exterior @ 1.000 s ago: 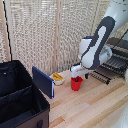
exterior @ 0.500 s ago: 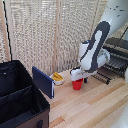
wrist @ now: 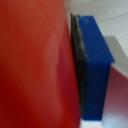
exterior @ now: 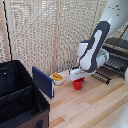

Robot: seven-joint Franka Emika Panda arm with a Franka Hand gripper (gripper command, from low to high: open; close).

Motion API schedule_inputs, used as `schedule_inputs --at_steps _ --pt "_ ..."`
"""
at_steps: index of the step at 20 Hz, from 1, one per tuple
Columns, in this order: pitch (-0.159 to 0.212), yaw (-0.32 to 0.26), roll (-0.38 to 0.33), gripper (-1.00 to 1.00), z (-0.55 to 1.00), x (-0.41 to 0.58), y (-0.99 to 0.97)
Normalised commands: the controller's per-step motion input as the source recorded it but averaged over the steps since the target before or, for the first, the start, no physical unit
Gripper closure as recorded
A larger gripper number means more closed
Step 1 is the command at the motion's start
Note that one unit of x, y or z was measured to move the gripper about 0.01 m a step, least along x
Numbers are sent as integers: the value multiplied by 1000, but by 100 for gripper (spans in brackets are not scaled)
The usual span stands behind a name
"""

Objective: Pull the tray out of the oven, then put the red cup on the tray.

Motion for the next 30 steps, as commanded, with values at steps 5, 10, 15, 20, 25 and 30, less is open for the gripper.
schedule_inputs --at_steps 5,10,15,20,25,30 --pt "12 -312 32 100 342 44 -21" --pt "58 -258 2 100 673 282 0" --pt "42 -264 -16 100 768 325 1" --pt "28 -277 -61 100 841 276 14" --pt "26 -273 -83 100 834 296 19" --pt "32 -244 -56 100 625 458 -3"
